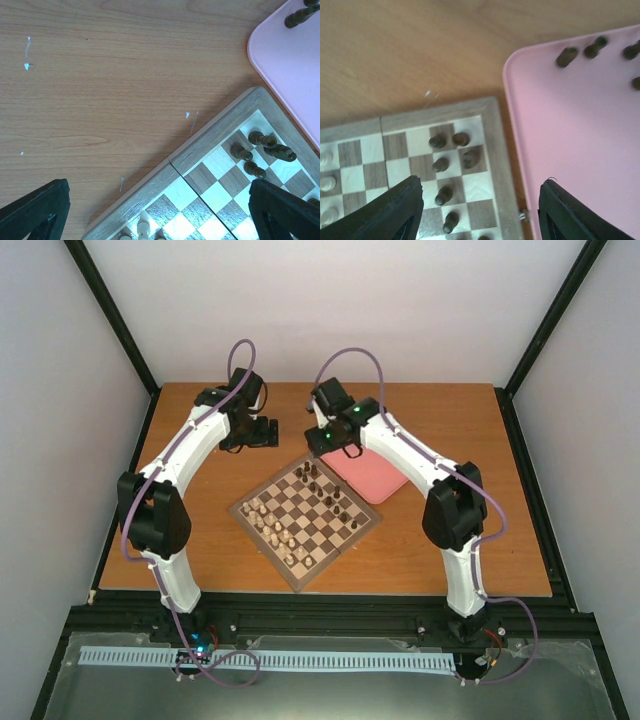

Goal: Set up the chess pieces on the board
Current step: Place the chess piece on the chessboard, then pick up the chess piece from the storage box.

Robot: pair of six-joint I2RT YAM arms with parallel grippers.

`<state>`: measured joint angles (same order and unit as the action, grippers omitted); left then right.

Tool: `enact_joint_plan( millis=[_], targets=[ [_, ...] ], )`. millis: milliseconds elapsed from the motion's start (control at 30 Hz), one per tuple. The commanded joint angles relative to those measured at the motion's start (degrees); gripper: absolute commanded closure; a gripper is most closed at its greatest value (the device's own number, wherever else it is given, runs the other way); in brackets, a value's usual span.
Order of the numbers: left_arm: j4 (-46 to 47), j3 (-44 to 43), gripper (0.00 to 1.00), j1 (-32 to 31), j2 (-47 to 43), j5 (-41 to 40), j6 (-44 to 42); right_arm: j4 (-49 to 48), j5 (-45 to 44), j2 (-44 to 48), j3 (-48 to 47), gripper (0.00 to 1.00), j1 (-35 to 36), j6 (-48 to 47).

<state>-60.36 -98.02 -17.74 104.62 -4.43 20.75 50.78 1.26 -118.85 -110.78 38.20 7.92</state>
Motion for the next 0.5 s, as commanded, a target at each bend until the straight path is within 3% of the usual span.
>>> enact_joint_plan(
  millis=[0, 300, 467],
  targets=[
    [0.39, -1.65, 0.0, 0.15, -0.28, 0.97, -0.01, 0.28, -3.07, -0.12, -3.11, 0.38, -3.36, 0.14],
    [0.31, -1.64, 0.0, 0.16, -0.24, 0.96, 0.08, 2.45, -3.68, -16.37, -26.1, 0.43, -11.31, 1.57],
    [0.24, -1.84, 0.0, 0.16, -0.38, 1.17, 0.21, -1.22, -5.53, -20.48, -26.71, 0.45, -14.1, 3.35]
  ],
)
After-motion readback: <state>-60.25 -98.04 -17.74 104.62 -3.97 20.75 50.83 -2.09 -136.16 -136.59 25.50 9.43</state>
